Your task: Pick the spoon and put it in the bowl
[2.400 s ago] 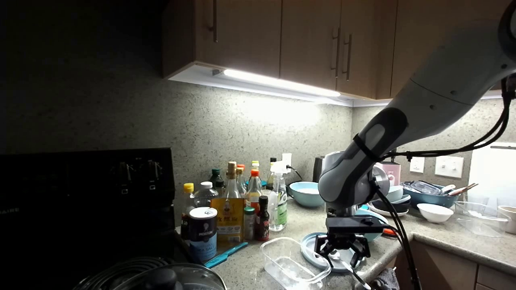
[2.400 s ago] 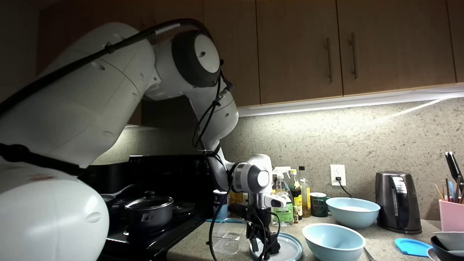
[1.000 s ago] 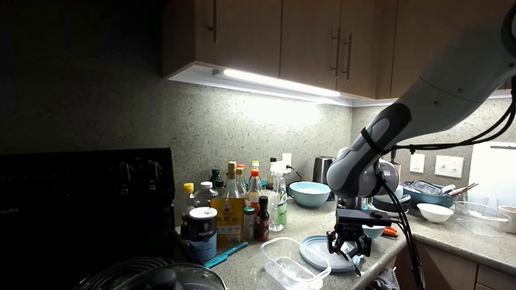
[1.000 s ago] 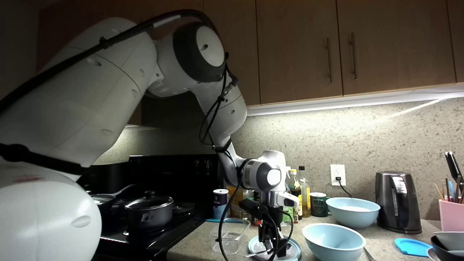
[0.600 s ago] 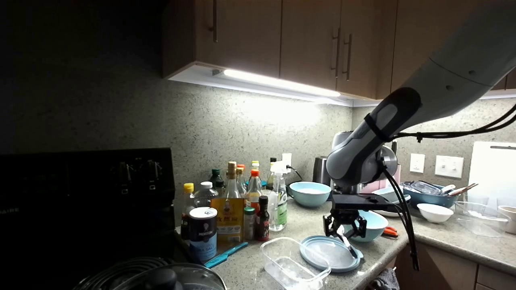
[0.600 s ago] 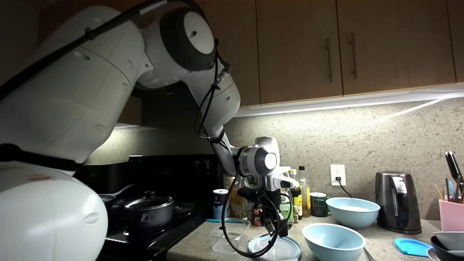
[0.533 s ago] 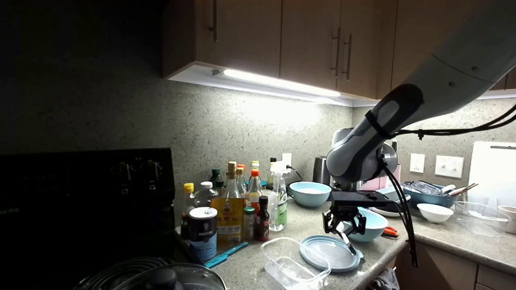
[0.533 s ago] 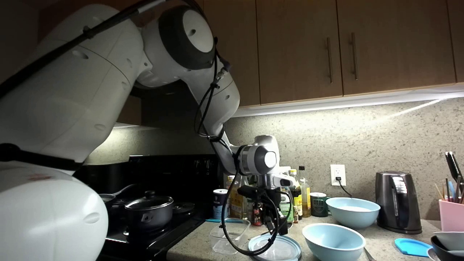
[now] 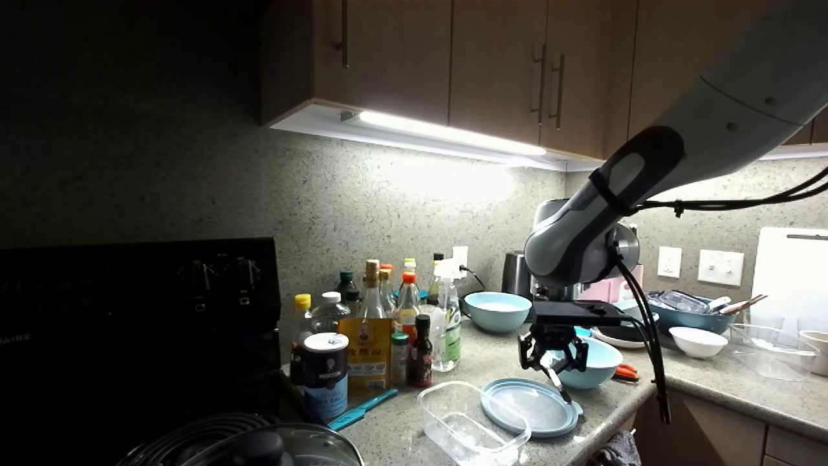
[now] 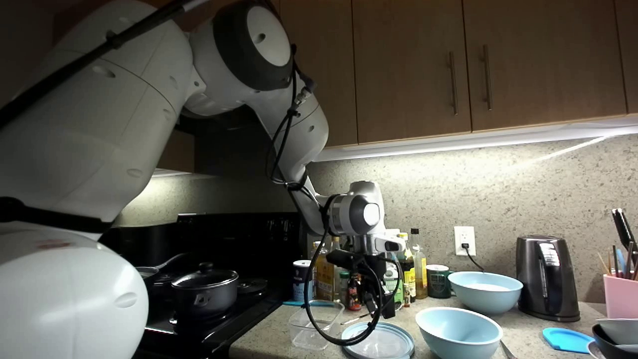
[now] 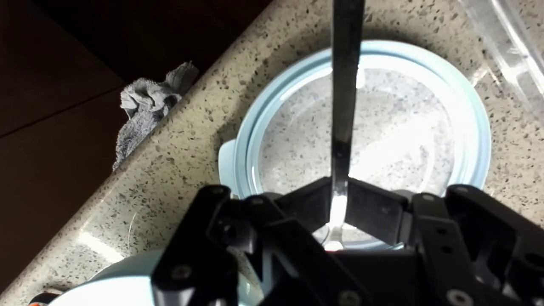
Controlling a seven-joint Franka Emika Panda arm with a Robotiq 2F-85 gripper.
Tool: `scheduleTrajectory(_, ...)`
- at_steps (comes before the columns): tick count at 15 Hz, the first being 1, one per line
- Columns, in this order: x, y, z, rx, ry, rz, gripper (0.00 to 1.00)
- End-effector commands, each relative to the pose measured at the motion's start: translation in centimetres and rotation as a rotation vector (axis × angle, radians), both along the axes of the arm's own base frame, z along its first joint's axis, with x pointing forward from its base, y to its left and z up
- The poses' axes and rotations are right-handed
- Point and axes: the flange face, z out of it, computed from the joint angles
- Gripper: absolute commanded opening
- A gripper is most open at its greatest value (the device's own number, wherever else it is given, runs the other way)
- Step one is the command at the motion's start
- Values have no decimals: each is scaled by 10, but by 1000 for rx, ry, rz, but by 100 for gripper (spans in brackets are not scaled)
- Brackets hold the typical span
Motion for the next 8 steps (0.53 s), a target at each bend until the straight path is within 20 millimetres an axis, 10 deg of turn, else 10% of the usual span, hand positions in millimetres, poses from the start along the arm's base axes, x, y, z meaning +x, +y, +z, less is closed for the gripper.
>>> scheduleTrajectory(1, 9, -14, 6, 33, 20, -10, 0)
scheduleTrajectory(8, 40, -72, 39, 102, 20, -181, 0)
